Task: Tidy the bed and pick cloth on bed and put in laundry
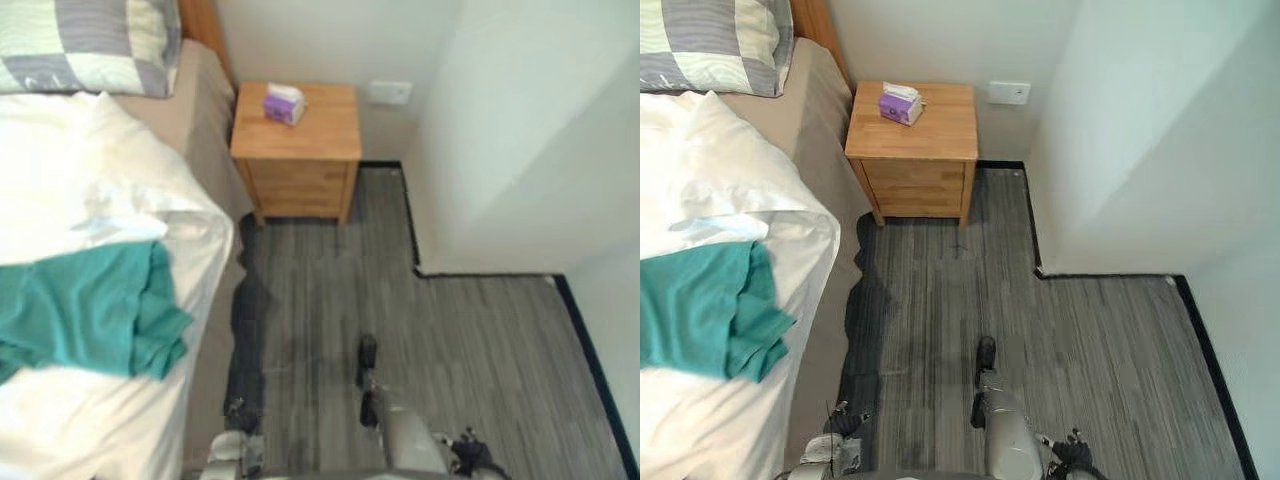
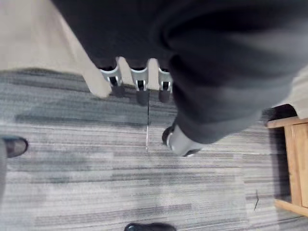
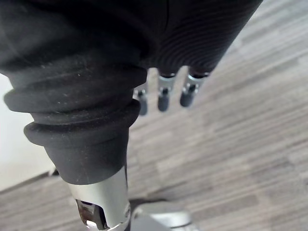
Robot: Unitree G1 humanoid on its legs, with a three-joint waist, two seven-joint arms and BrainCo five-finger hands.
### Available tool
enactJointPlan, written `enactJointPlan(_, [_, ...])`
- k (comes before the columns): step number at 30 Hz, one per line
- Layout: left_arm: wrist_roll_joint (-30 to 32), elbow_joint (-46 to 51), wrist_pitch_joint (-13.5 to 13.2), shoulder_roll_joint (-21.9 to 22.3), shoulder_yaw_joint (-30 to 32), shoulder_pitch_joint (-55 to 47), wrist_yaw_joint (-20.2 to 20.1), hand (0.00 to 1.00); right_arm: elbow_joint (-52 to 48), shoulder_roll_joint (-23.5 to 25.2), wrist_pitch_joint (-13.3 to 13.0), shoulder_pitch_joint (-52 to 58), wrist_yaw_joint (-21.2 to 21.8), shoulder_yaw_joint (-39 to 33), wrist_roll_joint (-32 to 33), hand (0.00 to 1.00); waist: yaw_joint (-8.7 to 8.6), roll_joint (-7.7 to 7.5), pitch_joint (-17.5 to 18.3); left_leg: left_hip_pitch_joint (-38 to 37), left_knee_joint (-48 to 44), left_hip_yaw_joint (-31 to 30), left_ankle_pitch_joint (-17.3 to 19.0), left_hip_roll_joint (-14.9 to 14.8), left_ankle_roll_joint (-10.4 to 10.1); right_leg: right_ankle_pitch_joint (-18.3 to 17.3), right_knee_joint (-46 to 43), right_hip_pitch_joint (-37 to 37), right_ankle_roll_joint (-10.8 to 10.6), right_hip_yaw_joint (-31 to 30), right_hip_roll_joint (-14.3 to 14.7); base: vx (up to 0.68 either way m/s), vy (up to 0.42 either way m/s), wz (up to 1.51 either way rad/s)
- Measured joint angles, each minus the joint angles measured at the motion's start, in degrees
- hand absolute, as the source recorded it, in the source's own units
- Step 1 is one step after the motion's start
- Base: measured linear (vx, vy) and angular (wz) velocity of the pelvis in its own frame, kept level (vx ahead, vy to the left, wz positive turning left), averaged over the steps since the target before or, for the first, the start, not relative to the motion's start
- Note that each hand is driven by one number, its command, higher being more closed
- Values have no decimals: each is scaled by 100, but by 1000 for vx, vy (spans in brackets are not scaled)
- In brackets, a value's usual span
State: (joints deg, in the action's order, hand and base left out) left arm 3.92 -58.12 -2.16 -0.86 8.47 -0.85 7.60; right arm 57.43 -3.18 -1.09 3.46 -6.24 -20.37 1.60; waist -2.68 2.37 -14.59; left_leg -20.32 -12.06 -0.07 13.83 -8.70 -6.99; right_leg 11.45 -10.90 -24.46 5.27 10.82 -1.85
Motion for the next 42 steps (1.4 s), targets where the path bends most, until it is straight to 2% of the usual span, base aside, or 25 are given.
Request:
enactJointPlan(2, [35,-96,-81,79,150,-63,5,0,21,-31,-20,-73,25,17,-7,0,1,5,-18,223,-424,-143,-100,58,46,-695,-695,319,122,90,-77,572,-348,35])
enactJointPlan(3, [35,-89,-102,103,272,-130,7,0,17,-52,-34,-61,27,51,-10,0,9,31,-15,412,-908,-93,-482,42,89,-907,-750,565,115,158,-43,370,-229,39])
enactJointPlan(4, [-9,-24,-110,149,492,-229,19,0,14,-179,-47,-23,33,269,-10,0,39,78,31,785,-1908,-122,-1197,-36,-70,-1197,-709,923,-7,201,17,390,-227,30])
enactJointPlan(6, [-61,81,-117,194,560,-268,18,0,-42,-247,-60,-10,34,533,-23,0,130,87,38,1553,-3511,-69,-1892,-237,-218,-1373,-241,1529,27,269,83,534,-150,24])
enactJointPlan(7, [-129,162,-146,230,578,-262,19,0,-32,-303,-80,-38,25,571,-34,0,189,200,2,2107,-4494,283,-1370,-528,-22,-1432,-12,1870,101,317,178,460,-89,18])
enactJointPlan(9, [-228,362,-208,235,571,-260,19,0,79,-314,-65,-75,18,578,-86,0,336,158,-37,2741,-4868,819,-658,-630,267,-1588,241,2424,3,349,94,384,-52,17])
enactJointPlan(12, [-229,524,-285,230,559,-263,19,0,143,-266,-45,-121,28,561,-231,0,383,44,-56,3225,-3299,1692,-326,-372,243,-1761,361,2964,-296,682,-263,451,13,51])
enactJointPlan(13, [-227,532,-285,248,473,-302,18,0,115,-292,-38,-83,32,543,-262,0,365,116,-2,3248,-1737,2408,-768,-230,499,-1917,431,3173,-484,978,-310,447,73,127])
enactJointPlan(14, [-219,514,-272,228,373,-307,5,0,117,-282,-21,-43,29,520,-343,0,349,43,82,3174,-1201,3233,-736,-86,999,-2037,463,3359,-623,1382,-392,551,94,152])
enactJointPlan(15, [-213,510,-270,201,333,-308,6,0,130,-240,-11,-28,30,489,-378,0,355,-3,157,3131,-960,3437,-710,26,1064,-2052,499,3396,-645,1577,-470,498,101,201])
enactJointPlan(16, [-206,505,-262,146,303,-320,4,0,128,-162,-8,-18,30,409,-442,0,361,-55,250,3022,-457,3727,-676,299,1475,-2102,522,3504,-731,2045,-550,474,84,208])
enactJointPlan(18, [-222,474,-199,78,357,-314,-5,0,129,-81,-16,-78,50,394,-456,0,399,-241,257,2869,-189,3478,-606,668,1578,-2213,190,3714,-912,2459,-701,480,26,192])
enactJointPlan(19, [-216,433,-178,69,330,-300,-5,0,105,-70,-26,-87,101,393,-463,0,464,-254,260,2538,32,3140,-590,876,1592,-2212,-909,3672,-1044,2522,-1014,518,-15,166])
enactJointPlan(21, [-210,323,-143,42,205,-311,-5,0,11,-74,-54,-50,145,421,-506,0,378,-238,285,2091,243,2575,-541,987,1548,-1777,-2885,3262,-1339,2279,-1489,532,-49,172])
enactJointPlan(23, [-216,216,-85,-32,87,-289,-2,0,-83,7,-92,-77,156,456,-569,0,342,-221,272,1658,318,1849,-481,926,1512,-2337,-4395,2472,-1231,1618,-1596,516,-203,168])
enactJointPlan(26, [-209,216,-49,-33,61,-302,9,0,-109,-54,-100,-67,148,458,-573,0,293,-98,211,1334,253,1219,-507,701,1466,-2705,-3598,2077,-1110,1119,-1259,337,-253,146])
enactJointPlan(28, [-192,186,-68,-56,59,-314,8,0,-110,-78,-105,-17,136,450,-570,0,221,-140,227,1364,147,552,-563,587,1102,-2716,-2246,1811,-1157,-17,-838,216,-349,195])
enactJointPlan(29, [-138,173,-84,-55,51,-314,4,0,-93,-67,-106,98,130,436,-569,0,169,-202,255,1459,137,88,-508,602,874,-2633,-1375,1808,-1222,-1091,-612,150,-436,192])
enactJointPlan(30, [-94,183,-94,-67,42,-316,0,0,-72,-47,-101,159,131,434,-569,0,164,-264,285,1483,140,-69,-454,641,784,-2528,-1141,1810,-1255,-1501,-597,134,-458,250])
enactJointPlan(31, [-84,192,-132,-196,8,-312,2,0,12,74,-83,322,131,417,-547,0,147,-563,402,1583,145,-413,-298,811,535,-2021,-831,1819,-1319,-2235,-668,155,-610,220])
enactJointPlan(33, [-101,157,-136,-135,126,-311,8,0,126,-12,-56,341,124,259,-444,0,219,-366,400,1678,133,-743,-384,662,231,-2198,-945,1906,-1404,-1917,-593,87,-496,159])
enactJointPlan(34, [-100,184,-157,-56,136,-388,7,0,146,-121,-56,302,124,240,-445,0,259,-107,427,1686,239,-741,-415,432,178,-2170,-843,1994,-1276,-1688,-429,-16,-278,66])
enactJointPlan(35, [-107,186,-162,23,290,-438,8,0,146,-175,-46,265,130,244,-448,0,257,-4,432,1667,393,-793,-533,252,21,-2143,-773,2055,-1184,-1530,-295,-27,-245,54])
enactJointPlan(40, [-133,196,-196,109,493,-454,-7,0,195,-55,7,391,113,216,-445,0,169,-90,445,1842,630,-519,-1073,79,-39,-2097,-686,2114,-997,-1027,-295,-73,-127,51])
enactJointPlan(42, [-225,184,-185,74,660,-461,-2,0,186,57,9,488,87,7,-433,0,136,-252,425,1900,574,762,-1122,-12,172,-2005,-588,2124,-897,-771,-460,-110,25,49])
